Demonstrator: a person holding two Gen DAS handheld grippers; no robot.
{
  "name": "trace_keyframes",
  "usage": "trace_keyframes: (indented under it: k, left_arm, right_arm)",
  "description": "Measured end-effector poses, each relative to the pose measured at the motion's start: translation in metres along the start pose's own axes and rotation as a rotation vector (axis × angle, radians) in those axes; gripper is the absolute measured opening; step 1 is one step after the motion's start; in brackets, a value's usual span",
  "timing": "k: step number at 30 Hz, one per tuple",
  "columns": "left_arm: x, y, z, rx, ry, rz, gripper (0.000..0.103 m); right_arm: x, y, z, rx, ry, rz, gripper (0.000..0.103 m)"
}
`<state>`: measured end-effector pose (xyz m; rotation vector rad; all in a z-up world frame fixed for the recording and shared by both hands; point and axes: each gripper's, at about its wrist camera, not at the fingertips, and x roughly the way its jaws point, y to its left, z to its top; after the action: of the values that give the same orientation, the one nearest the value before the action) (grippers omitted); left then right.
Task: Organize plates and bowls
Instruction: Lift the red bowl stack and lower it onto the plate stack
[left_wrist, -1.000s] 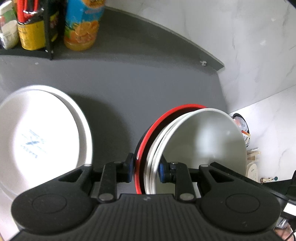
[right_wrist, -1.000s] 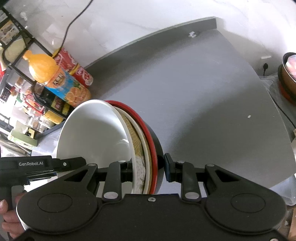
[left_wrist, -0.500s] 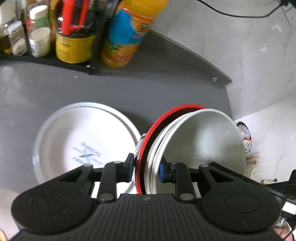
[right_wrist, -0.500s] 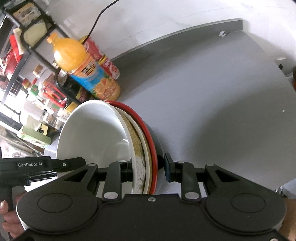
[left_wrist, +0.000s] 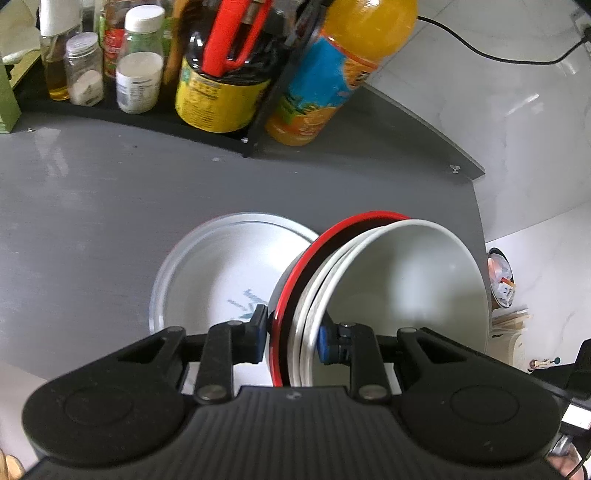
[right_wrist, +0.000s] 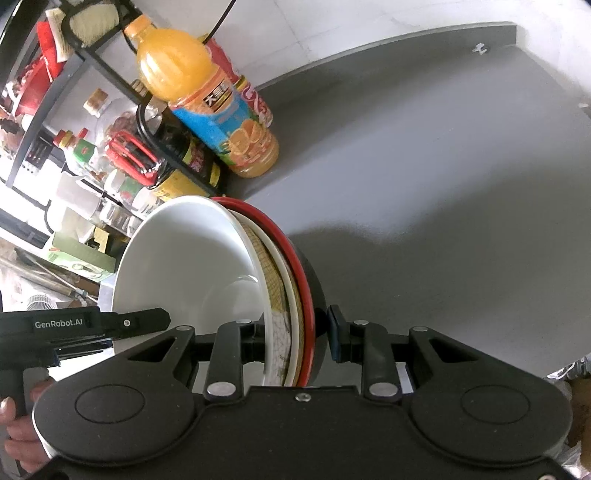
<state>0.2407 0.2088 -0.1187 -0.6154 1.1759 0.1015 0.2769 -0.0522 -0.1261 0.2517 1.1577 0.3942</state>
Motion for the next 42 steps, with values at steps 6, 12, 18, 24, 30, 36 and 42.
trace_keyframes:
  k: [6, 12, 18, 24, 30, 36, 42]
  left_arm:
    - [-0.002, 0.021, 0.007, 0.001, 0.019, 0.007, 0.024]
    - [0.000, 0.037, 0.013, 0.009, 0.040, 0.013, 0.024]
    - [0.008, 0.048, 0.018, 0.017, 0.065, 0.016, 0.024]
    - [0.016, 0.053, 0.024, 0.029, 0.082, 0.013, 0.024]
    - [0.022, 0.056, 0.028, 0.022, 0.088, 0.002, 0.025]
    - [0.025, 0.056, 0.034, 0.014, 0.087, -0.014, 0.026]
    - [0.027, 0.057, 0.036, 0.012, 0.094, -0.023, 0.026]
  right_arm:
    - [0.014, 0.015, -0.005, 0.012, 0.013, -0.005, 0.027]
    - [0.025, 0.025, -0.014, 0.040, 0.027, -0.013, 0.027]
    - [0.036, 0.031, -0.020, 0.064, 0.040, -0.031, 0.027]
    - [0.044, 0.031, -0.023, 0.081, 0.047, -0.049, 0.027]
    - [0.049, 0.031, -0.019, 0.079, 0.057, -0.062, 0.027]
    - [0.053, 0.031, -0.015, 0.079, 0.067, -0.073, 0.027]
    - [0.054, 0.033, -0.014, 0.080, 0.055, -0.089, 0.027]
